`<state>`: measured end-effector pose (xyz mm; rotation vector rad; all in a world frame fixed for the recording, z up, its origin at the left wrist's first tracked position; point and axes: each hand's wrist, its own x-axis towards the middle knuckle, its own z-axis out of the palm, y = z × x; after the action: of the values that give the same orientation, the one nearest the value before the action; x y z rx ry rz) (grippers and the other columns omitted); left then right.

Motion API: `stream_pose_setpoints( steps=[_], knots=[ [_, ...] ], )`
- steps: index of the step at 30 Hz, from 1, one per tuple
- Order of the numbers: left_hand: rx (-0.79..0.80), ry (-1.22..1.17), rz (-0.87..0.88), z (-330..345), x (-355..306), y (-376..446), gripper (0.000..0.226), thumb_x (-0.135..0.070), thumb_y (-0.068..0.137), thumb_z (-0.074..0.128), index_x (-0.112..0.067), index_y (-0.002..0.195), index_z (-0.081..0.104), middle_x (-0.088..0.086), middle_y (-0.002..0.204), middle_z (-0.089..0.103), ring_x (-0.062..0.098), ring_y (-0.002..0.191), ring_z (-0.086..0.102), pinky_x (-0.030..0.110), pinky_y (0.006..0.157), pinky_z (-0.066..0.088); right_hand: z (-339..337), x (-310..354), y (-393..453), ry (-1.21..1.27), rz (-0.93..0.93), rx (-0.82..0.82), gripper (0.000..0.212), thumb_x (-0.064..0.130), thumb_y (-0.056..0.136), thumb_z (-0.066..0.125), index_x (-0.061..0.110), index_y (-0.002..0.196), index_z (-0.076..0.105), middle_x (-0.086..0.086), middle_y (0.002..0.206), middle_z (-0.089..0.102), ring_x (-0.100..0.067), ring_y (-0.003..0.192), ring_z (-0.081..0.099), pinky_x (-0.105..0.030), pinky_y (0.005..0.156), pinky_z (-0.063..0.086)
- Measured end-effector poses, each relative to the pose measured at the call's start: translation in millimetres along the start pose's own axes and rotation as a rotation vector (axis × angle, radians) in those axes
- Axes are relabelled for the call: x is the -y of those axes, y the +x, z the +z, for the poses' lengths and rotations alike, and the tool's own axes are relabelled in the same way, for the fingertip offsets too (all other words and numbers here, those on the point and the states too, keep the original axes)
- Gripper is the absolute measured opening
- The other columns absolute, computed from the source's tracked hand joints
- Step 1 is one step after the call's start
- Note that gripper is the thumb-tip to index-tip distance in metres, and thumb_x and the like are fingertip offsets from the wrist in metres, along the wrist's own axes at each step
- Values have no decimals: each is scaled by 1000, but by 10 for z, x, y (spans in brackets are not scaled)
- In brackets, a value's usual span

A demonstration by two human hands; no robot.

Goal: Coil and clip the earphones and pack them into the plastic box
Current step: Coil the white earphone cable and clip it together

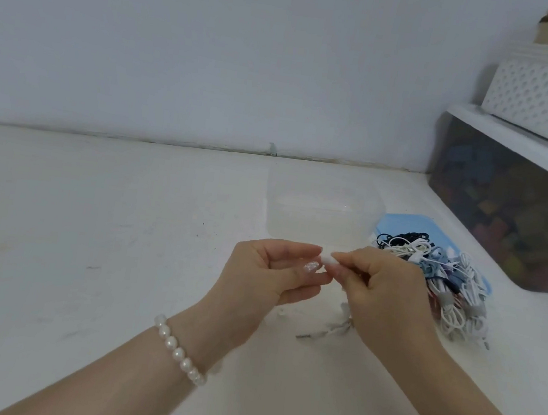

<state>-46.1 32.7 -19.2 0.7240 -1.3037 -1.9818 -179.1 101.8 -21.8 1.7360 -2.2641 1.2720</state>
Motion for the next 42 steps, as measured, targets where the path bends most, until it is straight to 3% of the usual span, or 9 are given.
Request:
stream_pose_setpoints(
  steps=[5, 10, 15, 19, 24, 29, 33, 38, 42],
  knots=[
    [-21, -15, 2, -31, -54, 33, 19, 0, 80, 62, -2, 98, 65, 14, 88, 73, 23, 83, 71, 27, 72, 58, -135, 37, 65, 413, 144, 131, 12, 18, 78, 70, 28, 76, 74, 2, 54, 64, -3, 53, 53, -14, 59, 43],
    [-6, -64, -60, -41, -76, 57, 11, -3, 76, 64, 0, 85, 69, 9, 69, 70, 16, 63, 68, 24, 61, 57, -220, 69, 93, 623, 231, 273, 13, 28, 70, 66, 25, 77, 75, 3, 51, 60, -3, 54, 50, -10, 57, 40],
    [48, -43, -77, -24, -67, 49, 22, -11, 63, 67, 1, 81, 66, 4, 62, 66, 11, 55, 63, 22, 56, 55, -227, 79, 85, 687, 227, 336, 26, 32, 64, 64, 16, 79, 76, 0, 53, 58, -7, 55, 48, -12, 57, 40],
    [42, -2, -59, -9, -52, 51, 6, -5, 75, 64, 0, 77, 65, 5, 60, 66, 12, 52, 62, 22, 54, 55, -259, 45, 107, 665, 248, 375, 26, 27, 68, 63, 10, 84, 75, 0, 54, 60, -7, 53, 46, -12, 53, 40],
    [19, 117, 37, -17, -101, 39, 12, -13, 74, 65, -1, 75, 67, 4, 59, 66, 12, 51, 62, 21, 54, 54, -393, -19, 138, 526, 292, 428, 11, 18, 74, 68, 11, 81, 74, -1, 60, 67, -5, 53, 51, -13, 52, 39],
    [-41, 508, 199, -104, -178, 28, 9, -9, 77, 70, -10, 69, 68, -6, 52, 63, 4, 48, 56, 15, 49, 45, -369, -95, 155, 434, 360, 337, 5, 11, 77, 70, 7, 78, 72, -3, 61, 67, 3, 46, 52, -6, 47, 39],
    [-51, 852, 255, -137, -124, 45, 8, -19, 77, 72, -21, 69, 70, -11, 52, 59, 2, 45, 48, 16, 48, 42, -269, -202, 135, 234, 388, 308, 7, 16, 73, 76, 16, 69, 69, -2, 66, 71, -14, 66, 66, -27, 70, 50],
    [-91, 951, 251, -243, -182, 94, 12, -21, 78, 71, -26, 67, 68, -17, 58, 60, -2, 46, 49, 6, 47, 34, -204, -258, 135, 71, 381, 308, 13, 12, 73, 68, 19, 76, 58, -2, 75, 68, -21, 72, 64, -33, 66, 49],
    [-135, 950, 250, -355, -253, 143, 15, -25, 77, 71, -30, 64, 66, -13, 66, 64, 2, 60, 52, 14, 57, 41, -149, -269, 124, 75, 380, 370, 19, 8, 75, 62, 23, 79, 52, 0, 71, 63, -18, 65, 56, -34, 64, 45]
  ],
)
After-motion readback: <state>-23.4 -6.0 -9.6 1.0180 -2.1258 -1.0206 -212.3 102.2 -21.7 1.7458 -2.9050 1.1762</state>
